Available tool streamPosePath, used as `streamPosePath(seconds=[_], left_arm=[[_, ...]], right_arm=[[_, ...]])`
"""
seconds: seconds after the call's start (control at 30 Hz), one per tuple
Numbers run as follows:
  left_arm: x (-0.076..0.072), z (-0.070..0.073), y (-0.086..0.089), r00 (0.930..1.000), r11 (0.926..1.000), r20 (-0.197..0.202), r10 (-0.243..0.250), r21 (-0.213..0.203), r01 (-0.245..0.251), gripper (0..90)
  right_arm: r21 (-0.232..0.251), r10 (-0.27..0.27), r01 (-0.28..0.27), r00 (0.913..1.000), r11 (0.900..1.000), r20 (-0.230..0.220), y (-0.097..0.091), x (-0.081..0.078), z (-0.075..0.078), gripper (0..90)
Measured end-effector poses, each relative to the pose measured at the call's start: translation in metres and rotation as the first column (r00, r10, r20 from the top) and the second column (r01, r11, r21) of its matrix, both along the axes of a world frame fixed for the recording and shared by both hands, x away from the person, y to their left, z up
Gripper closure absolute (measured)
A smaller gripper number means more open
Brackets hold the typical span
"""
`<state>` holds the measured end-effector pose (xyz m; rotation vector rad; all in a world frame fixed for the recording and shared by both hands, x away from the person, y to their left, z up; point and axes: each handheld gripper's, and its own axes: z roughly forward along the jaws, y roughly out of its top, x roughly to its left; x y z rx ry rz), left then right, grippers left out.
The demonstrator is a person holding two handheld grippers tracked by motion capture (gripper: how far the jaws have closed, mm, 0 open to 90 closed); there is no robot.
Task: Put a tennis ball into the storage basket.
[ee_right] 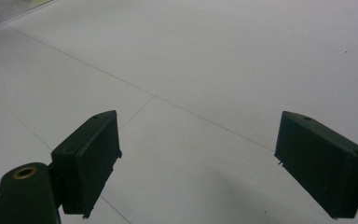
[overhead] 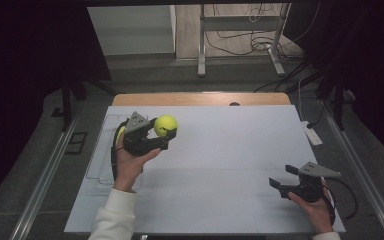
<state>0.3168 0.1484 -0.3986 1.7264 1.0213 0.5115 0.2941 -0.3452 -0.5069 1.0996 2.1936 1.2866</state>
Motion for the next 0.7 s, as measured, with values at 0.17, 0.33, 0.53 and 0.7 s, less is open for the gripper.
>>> streamPosePath(seconds=[0.17, 0.33, 0.53, 0.7], left_arm=[[0.000, -0.001, 0.005, 0.9998, 0.9998, -0.002, 0.019, 0.006, -0.019, 26.9], [0.001, -0.001, 0.010, 0.9994, 0.9994, -0.004, 0.035, 0.000, -0.035, 26.9], [0.002, -0.002, 0.017, 0.9982, 0.9982, -0.005, 0.060, -0.006, -0.060, 26.9], [0.003, -0.003, 0.023, 0.9968, 0.9968, -0.008, 0.079, -0.010, -0.079, 26.9]], right_arm=[[-0.003, 0.001, -0.001, 1.0000, 1.0000, 0.002, 0.000, 0.000, 0.000, 14.0], [-0.003, 0.001, -0.001, 1.0000, 1.0000, 0.000, 0.000, 0.000, 0.000, 14.0], [-0.005, 0.001, -0.001, 1.0000, 1.0000, 0.000, 0.000, 0.000, 0.000, 14.0], [-0.006, 0.001, -0.001, 1.0000, 1.0000, 0.000, 0.000, 0.000, 0.000, 14.0]])
